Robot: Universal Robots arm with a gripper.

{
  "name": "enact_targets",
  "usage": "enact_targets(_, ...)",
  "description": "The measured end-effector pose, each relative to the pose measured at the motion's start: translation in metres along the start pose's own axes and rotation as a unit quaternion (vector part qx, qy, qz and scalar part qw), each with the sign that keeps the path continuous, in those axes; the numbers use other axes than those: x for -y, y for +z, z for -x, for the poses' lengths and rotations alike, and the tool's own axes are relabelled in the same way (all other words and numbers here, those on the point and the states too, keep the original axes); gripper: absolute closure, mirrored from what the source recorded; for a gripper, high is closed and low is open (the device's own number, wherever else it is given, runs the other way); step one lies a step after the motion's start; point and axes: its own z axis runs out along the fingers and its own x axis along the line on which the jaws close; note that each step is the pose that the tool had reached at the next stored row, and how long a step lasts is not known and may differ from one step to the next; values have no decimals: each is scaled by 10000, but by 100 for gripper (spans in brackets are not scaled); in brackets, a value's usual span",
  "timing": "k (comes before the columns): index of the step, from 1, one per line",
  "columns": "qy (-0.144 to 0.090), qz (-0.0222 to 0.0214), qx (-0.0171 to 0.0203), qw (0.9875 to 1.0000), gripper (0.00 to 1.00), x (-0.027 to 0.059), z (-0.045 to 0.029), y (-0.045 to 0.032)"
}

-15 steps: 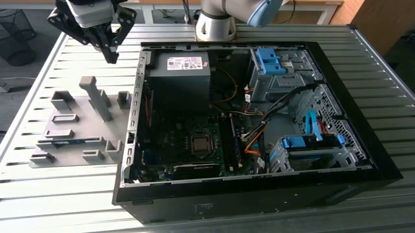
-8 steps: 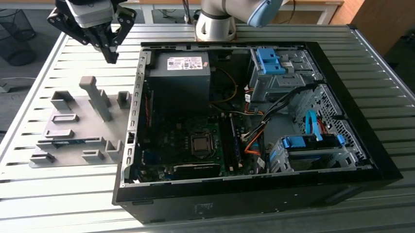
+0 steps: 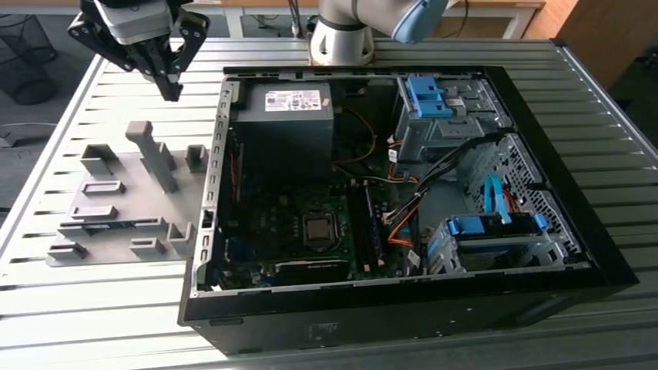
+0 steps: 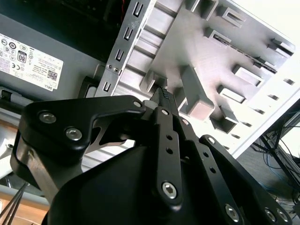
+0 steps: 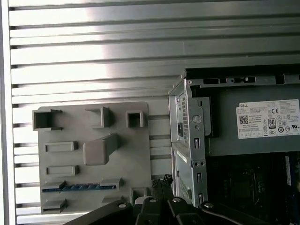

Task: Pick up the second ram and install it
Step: 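Reach for the second ram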

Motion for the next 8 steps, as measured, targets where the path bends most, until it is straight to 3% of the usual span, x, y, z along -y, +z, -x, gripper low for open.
enact_targets(8, -1, 1, 0, 10000, 89, 103, -115, 2)
